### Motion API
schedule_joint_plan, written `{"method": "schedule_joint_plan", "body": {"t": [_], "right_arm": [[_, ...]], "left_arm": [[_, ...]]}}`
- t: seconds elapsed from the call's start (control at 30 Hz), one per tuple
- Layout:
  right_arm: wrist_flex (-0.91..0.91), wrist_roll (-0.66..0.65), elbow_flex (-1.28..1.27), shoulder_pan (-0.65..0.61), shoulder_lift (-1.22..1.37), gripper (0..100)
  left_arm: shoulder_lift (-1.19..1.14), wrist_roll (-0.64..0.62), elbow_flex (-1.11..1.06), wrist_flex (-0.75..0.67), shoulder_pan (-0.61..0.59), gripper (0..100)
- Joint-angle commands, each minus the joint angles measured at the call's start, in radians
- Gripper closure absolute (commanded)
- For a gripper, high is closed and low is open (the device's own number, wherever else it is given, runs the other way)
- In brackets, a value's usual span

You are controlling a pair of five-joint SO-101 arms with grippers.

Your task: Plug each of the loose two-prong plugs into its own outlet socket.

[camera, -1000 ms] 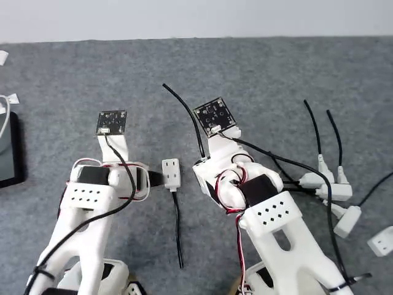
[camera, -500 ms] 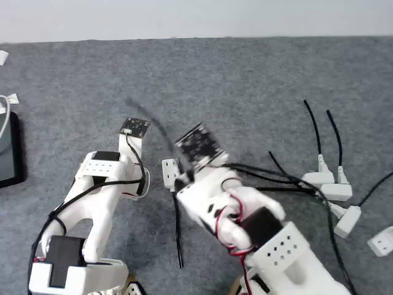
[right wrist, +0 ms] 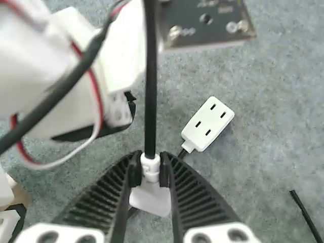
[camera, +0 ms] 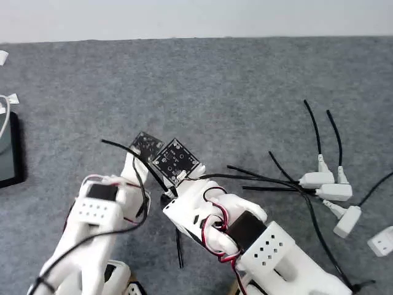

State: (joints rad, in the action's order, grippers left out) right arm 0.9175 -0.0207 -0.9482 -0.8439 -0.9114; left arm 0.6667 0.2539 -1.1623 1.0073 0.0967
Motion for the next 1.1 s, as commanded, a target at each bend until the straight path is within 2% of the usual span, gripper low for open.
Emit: {"method": "schedule_joint_plan", "body": {"t": [0.0, 0.23, 0.4, 0.6, 0.77, 0.97, 1.07], "right_arm": [[-0.016, 0.002, 0.018, -0.002, 0.002, 99.1], [-0.015, 0.000, 0.018, -0.001, 0.002, 99.1], [-0.033, 0.008, 0.018, 0.035, 0.005, 99.1], [-0.159, 0.061, -0.028, 0.081, 0.013, 99.1], [-0.351, 0.066, -0.121, 0.082, 0.013, 99.1], [-0.386, 0.064, -0.141, 0.082, 0.013, 99.1], [-0.384, 0.060, -0.141, 0.082, 0.013, 99.1]], "left_arm": [[0.112, 0.051, -0.022, -0.015, 0.020, 99], [0.199, 0.075, -0.062, -0.021, 0.020, 99], [0.206, -0.034, -0.097, -0.126, 0.018, 99], [0.206, -0.110, -0.139, -0.256, 0.011, 99], [0.206, -0.152, -0.148, -0.328, -0.080, 99], [0.204, -0.126, -0.182, -0.327, -0.035, 99], [0.204, 0.015, -0.216, -0.302, 0.015, 99]]}}
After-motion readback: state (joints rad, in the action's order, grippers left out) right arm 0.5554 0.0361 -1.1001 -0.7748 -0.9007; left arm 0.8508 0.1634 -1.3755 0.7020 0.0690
